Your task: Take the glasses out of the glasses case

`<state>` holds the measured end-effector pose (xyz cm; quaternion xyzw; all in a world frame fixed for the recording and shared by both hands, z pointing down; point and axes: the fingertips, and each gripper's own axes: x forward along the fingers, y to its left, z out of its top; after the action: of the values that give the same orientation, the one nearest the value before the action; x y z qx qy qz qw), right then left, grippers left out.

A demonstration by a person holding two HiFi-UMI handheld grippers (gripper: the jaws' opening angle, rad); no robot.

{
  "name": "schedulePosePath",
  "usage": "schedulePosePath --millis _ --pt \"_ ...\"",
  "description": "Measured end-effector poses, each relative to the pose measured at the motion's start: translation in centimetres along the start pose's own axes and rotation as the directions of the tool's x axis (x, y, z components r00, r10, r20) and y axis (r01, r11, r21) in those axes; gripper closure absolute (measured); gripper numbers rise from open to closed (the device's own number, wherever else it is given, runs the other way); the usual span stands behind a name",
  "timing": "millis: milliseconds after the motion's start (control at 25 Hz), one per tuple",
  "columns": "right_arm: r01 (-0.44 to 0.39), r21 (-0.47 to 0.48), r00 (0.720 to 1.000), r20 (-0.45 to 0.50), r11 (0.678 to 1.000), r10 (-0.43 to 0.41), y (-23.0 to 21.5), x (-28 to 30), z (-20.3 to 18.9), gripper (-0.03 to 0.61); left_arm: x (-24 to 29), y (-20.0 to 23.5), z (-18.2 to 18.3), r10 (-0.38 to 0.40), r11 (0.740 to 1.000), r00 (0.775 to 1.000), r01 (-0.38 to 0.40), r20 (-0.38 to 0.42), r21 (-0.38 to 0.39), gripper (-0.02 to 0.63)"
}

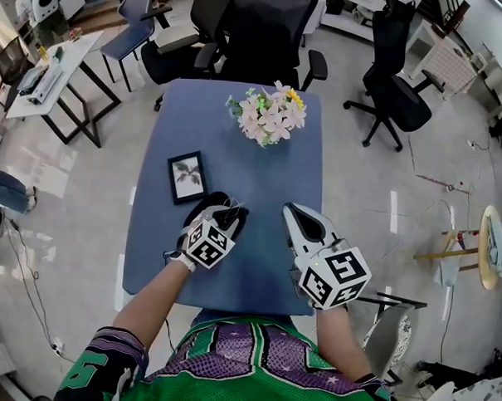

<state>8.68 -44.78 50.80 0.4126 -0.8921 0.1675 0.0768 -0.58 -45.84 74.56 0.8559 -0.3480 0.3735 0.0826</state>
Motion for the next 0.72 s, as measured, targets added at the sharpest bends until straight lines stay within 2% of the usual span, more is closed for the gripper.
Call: schedulePosePath --millis 280,480,720 --pt "0.0 0.016 1.0 0.004 1.0 0.0 -0.6 -0.2 0.2 0.575 0.4 0.2 -0.2 0.011 1.0 0.999 -0.01 -0.037 0.014 0.536" --pt "-0.003 0.021 1.0 0.006 1.0 0.003 -0.6 -0.3 0.4 0.575 0.1 0.1 0.2 0.02 0.999 0.999 -0.019 -0.043 0.038 0.589" --pt "-0.012 0.021 1.0 0.007 1.0 0.012 -0.1 -0.6 0.2 0.575 -0.7 0.2 0.3 0.039 0.998 0.999 -0.037 -0.035 0.04 0.597"
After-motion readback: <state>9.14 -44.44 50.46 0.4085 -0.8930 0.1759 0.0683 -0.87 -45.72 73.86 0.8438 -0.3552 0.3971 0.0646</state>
